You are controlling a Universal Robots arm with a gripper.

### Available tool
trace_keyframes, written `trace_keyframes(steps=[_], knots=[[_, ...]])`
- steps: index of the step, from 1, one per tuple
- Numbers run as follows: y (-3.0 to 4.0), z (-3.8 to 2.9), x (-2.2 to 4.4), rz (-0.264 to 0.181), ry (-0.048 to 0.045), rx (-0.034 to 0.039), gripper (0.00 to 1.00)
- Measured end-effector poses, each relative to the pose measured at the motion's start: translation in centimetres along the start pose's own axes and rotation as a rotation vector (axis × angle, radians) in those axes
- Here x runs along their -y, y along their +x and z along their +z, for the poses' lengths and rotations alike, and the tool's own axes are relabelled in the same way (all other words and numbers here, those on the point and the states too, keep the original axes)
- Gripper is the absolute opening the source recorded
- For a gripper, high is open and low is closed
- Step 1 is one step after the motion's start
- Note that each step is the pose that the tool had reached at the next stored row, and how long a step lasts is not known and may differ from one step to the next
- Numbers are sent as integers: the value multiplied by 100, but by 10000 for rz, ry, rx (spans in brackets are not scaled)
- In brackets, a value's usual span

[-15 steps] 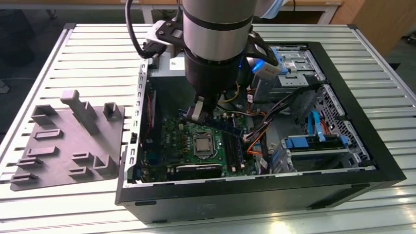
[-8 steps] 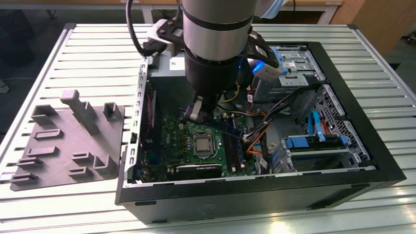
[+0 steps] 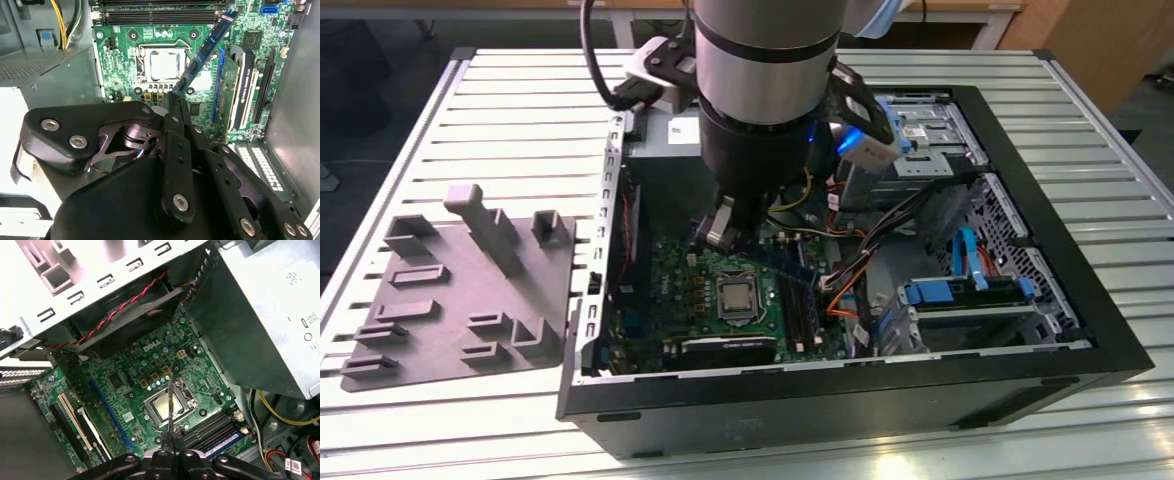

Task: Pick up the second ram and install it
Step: 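Insert the second ram into the second slot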

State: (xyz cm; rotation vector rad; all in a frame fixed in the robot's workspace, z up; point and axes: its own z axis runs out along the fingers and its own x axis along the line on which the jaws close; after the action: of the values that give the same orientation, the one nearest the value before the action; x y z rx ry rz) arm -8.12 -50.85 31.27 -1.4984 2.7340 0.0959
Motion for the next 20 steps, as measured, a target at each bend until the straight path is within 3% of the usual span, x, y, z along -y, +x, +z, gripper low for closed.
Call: trace_keyframes(steps=[20], knots=[[0,0,0,1306,65,57,12]])
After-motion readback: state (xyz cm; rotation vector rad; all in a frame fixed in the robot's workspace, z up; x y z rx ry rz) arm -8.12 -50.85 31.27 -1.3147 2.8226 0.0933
